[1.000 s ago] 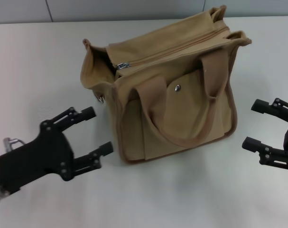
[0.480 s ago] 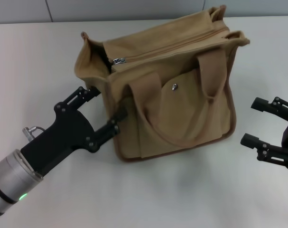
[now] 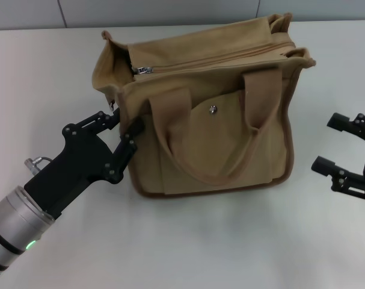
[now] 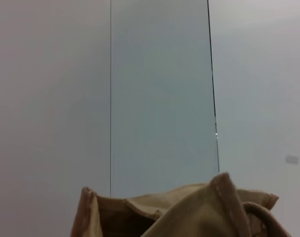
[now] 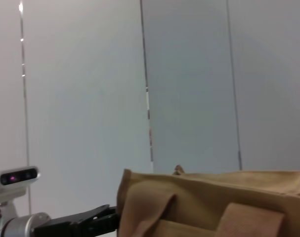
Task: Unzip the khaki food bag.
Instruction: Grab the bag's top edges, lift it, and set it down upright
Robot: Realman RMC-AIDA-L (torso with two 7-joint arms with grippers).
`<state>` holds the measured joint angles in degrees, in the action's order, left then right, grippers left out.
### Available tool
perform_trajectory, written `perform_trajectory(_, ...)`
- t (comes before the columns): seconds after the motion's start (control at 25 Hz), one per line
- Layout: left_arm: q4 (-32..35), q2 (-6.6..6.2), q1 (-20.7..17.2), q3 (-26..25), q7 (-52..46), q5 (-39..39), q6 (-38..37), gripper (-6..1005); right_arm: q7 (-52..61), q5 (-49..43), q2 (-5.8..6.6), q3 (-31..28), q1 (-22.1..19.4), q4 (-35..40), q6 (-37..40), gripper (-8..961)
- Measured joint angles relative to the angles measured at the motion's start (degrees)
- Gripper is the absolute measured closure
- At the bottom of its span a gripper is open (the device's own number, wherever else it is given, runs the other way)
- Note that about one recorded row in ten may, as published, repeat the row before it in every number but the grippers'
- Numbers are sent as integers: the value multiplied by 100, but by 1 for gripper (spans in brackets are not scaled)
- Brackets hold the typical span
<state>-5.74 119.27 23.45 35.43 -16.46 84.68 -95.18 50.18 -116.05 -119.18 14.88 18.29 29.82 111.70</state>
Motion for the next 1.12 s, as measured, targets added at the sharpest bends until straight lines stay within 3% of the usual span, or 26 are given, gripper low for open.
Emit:
perform_trajectory(0.24, -21, 0, 14, -150, 3, -2, -39, 753, -199, 129, -5, -472, -23, -265, 58, 118)
perform_trajectory(0.36, -43, 0, 27, -403, 5, -3, -115, 889, -438, 851, -10, -735, -145, -732, 97, 118)
perform_trajectory(0.72, 268, -24, 312, -593, -34, -4, -463, 914, -1045, 2917, -18, -750, -74, -1909, 265, 118)
perform_trajectory(0.88, 578, -37, 524, -595, -95, 1, -735, 914, -1048, 3448, -36, -745, 369, -2201, 286, 118)
perform_trajectory(1.12, 1460, -52, 837, -559, -733, 2, -971, 914, -1053, 3507, -28, -688, 1289, -2208, 264, 118)
